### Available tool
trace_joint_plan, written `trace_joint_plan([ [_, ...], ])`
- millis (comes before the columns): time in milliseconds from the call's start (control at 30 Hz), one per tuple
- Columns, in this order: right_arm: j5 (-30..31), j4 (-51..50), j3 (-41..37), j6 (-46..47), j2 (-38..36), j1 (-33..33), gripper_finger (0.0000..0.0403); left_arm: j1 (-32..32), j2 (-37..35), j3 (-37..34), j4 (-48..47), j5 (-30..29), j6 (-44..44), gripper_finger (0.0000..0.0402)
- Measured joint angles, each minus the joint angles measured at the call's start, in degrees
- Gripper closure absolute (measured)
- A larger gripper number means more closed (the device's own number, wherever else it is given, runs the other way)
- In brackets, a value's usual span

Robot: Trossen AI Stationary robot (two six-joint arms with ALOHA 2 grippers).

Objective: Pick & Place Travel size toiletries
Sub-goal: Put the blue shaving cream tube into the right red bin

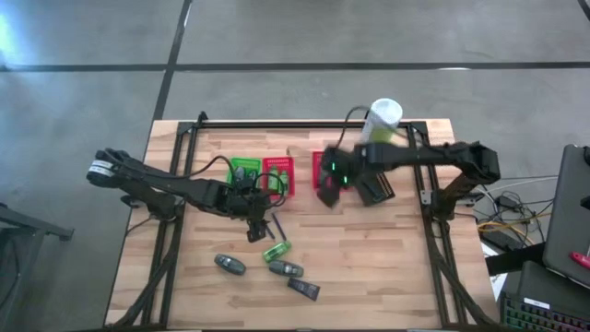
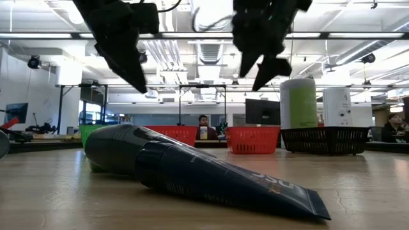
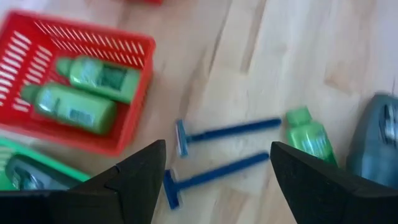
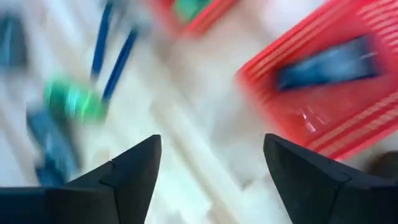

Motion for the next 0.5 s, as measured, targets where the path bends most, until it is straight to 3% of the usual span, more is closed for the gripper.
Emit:
trace_joint_plan([
  [167,1.2,2.6,-0.3,-6.1,0.9,10.9,0.0118,-1.6,-1.0,0.1,-4.9,0.7,-1.5,0.0108],
  [300,2.4,6.3,-0.3,-3.9,3.2,17.7,0.0127,-3.9,-3.1,-0.5,-6.1,0.7,-0.5,0.0108],
  [500,11.4,11.9,-0.3,-0.5,6.7,26.8,0.0148,-7.8,-8.3,-1.8,-8.6,-0.2,0.2,0.0108],
])
